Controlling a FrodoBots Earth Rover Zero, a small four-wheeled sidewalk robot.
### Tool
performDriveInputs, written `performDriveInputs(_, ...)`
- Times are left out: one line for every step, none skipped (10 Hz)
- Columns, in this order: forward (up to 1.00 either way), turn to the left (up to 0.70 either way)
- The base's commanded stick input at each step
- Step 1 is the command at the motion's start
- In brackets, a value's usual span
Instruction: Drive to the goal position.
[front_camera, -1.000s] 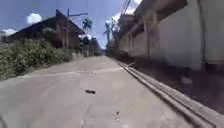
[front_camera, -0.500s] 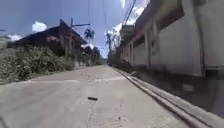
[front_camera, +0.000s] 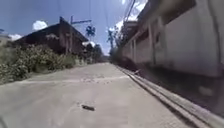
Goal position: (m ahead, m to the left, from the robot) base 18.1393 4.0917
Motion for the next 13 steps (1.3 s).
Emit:
performDriveInputs(0.85, -0.34)
performDriveInputs(0.85, -0.34)
performDriveInputs(0.85, -0.34)
performDriveInputs(0.85, -0.31)
performDriveInputs(0.85, 0.0)
performDriveInputs(0.85, 0.0)
performDriveInputs(0.85, 0.0)
performDriveInputs(0.85, 0.0)
performDriveInputs(0.85, 0.0)
performDriveInputs(0.85, 0.0)
performDriveInputs(0.85, 0.0)
performDriveInputs(0.85, 0.04)
performDriveInputs(0.85, 0.06)
